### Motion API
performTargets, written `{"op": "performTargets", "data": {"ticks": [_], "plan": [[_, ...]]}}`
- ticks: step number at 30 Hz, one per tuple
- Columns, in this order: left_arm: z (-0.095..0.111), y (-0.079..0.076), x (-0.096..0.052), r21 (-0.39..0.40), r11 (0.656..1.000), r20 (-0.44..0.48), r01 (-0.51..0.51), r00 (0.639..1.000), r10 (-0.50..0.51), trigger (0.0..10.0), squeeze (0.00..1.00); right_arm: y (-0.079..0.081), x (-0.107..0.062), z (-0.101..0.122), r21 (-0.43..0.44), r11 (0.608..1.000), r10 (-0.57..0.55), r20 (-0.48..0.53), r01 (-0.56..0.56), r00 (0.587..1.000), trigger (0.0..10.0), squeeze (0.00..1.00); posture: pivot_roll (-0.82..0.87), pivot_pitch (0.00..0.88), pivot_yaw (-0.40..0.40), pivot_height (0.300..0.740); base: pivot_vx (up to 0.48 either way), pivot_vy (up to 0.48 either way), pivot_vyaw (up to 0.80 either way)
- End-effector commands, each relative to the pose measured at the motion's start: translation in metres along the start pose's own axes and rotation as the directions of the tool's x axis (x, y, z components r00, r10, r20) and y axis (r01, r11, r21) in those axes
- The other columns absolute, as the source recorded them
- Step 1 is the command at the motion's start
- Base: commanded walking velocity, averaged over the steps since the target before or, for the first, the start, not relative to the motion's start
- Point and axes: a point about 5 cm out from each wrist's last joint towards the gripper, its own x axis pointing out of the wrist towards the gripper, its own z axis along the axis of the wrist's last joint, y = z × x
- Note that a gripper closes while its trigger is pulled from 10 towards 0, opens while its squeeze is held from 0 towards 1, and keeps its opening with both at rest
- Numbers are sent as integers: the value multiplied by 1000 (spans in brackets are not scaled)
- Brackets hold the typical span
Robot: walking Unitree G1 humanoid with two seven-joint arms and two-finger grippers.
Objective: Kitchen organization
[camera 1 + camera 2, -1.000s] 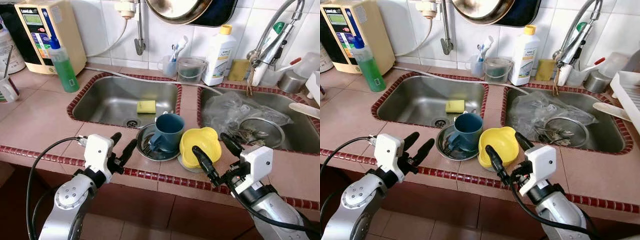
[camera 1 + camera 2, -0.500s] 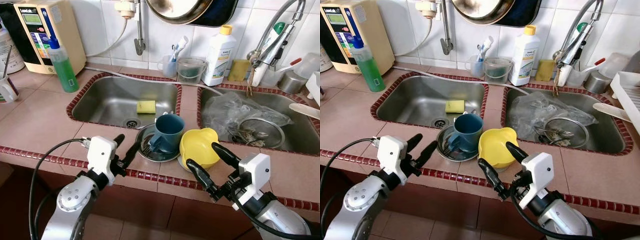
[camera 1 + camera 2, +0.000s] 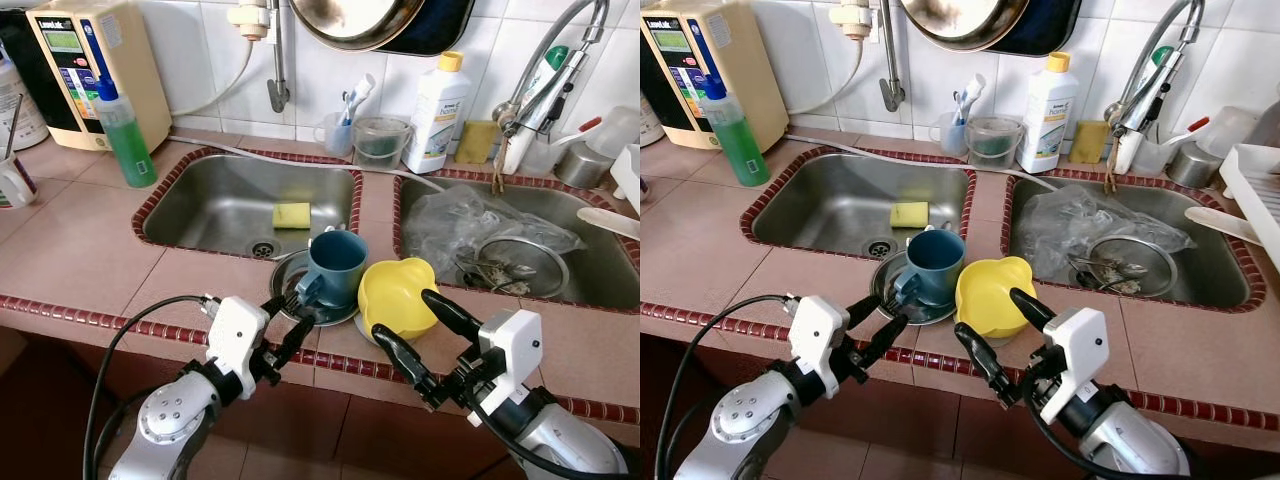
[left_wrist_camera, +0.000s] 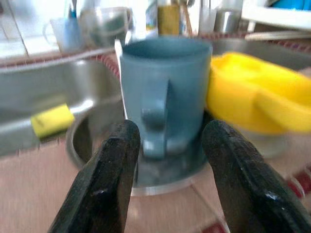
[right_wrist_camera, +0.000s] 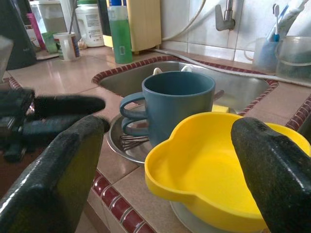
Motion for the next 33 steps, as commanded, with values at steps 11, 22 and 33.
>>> {"op": "performTargets", "data": {"ticks": [11,22,33], "plan": [[-4,-2,21,-39,998,-5,-45,999,45,10000,0,1,-2,7,-19,1000,-9,13,9,1000,10000,0,-170,36,28,740,0,0,0],[-3,-5,33,-44,999,7,-25,1000,25,10000,0,2,-4,8,-21,1000,-21,16,22,1000,10000,0,-188,39,37,740,0,0,0],[-3,-3,32,-57,998,18,-8,1000,9,0,0,2,-6,8,-22,999,-32,13,32,999,10000,0,-191,36,39,740,0,0,0]]}}
